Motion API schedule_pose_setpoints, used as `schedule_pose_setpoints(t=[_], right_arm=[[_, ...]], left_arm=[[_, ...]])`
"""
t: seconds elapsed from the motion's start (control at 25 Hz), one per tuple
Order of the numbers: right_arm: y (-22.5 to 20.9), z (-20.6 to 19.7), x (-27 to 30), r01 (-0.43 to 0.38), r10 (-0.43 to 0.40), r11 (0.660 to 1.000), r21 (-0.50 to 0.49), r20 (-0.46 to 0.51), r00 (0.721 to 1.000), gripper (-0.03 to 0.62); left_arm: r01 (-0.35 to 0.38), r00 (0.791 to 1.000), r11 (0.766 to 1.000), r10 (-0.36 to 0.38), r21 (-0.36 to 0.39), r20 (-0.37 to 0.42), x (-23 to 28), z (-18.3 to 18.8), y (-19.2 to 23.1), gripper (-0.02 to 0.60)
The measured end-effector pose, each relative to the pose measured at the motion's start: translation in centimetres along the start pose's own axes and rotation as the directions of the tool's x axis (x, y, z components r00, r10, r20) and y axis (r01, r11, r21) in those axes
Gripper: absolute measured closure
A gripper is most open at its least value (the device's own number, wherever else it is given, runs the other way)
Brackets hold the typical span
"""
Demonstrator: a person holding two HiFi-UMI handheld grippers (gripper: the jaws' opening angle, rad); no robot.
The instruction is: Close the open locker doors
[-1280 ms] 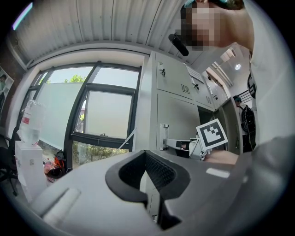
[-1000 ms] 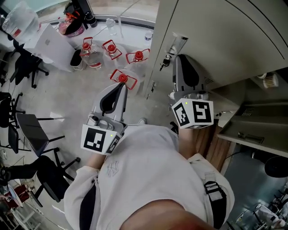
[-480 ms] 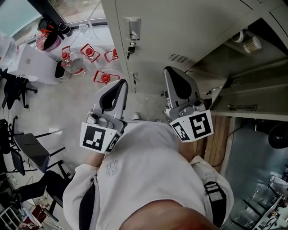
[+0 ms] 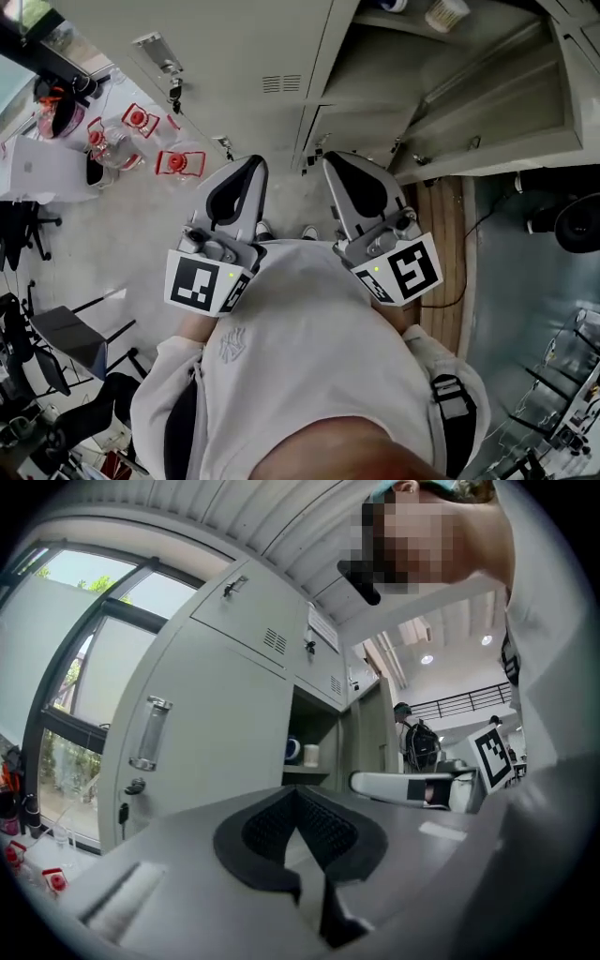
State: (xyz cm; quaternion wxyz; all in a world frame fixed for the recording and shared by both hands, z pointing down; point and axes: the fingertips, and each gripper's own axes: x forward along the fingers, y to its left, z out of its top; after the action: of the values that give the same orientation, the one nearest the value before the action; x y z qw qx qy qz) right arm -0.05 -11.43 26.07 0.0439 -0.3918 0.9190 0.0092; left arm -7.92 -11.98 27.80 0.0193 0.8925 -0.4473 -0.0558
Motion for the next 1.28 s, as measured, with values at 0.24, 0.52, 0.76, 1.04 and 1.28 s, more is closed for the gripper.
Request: schedule_pose_setpoints(t=[0.24, 0.52, 0.76, 1.04, 1.28], right_arm=[[-2.1, 0.9, -5.0, 0.014, -0.014, 1.000, -0.014, 0.023, 1.000, 0.582], [-4.8, 1.3, -9.7, 0.024, -0.023, 0.999, -0.029, 0.036, 0.999, 0.582], [-7.4, 1.4, -12.7, 0.042, -0.041, 0.999, -0.003, 0.059, 0.997, 0.582], [-10.7, 2.0, -14.1, 0.082, -0.080, 0.997, -0.011, 0.082, 0.993, 0.582], [-12.2, 2.7, -13.5, 0.029, -0.030, 1.000, 0.013, 0.122, 0.992, 0.581]], left_arm=[[0.067, 0.998, 0.998, -0.067, 0.000, 0.005, 2.9, -0.4, -5.4, 0.580], [0.114, 0.994, 0.993, -0.114, -0.010, -0.004, 5.5, -1.3, -9.9, 0.580], [0.120, 0.993, 0.993, -0.120, -0.016, -0.011, 6.8, -1.9, -11.7, 0.580], [0.094, 0.995, 0.995, -0.094, -0.016, -0.016, 7.0, -2.2, -12.0, 0.580], [0.058, 0.998, 0.998, -0.058, -0.011, -0.019, 6.6, -2.5, -11.5, 0.580]])
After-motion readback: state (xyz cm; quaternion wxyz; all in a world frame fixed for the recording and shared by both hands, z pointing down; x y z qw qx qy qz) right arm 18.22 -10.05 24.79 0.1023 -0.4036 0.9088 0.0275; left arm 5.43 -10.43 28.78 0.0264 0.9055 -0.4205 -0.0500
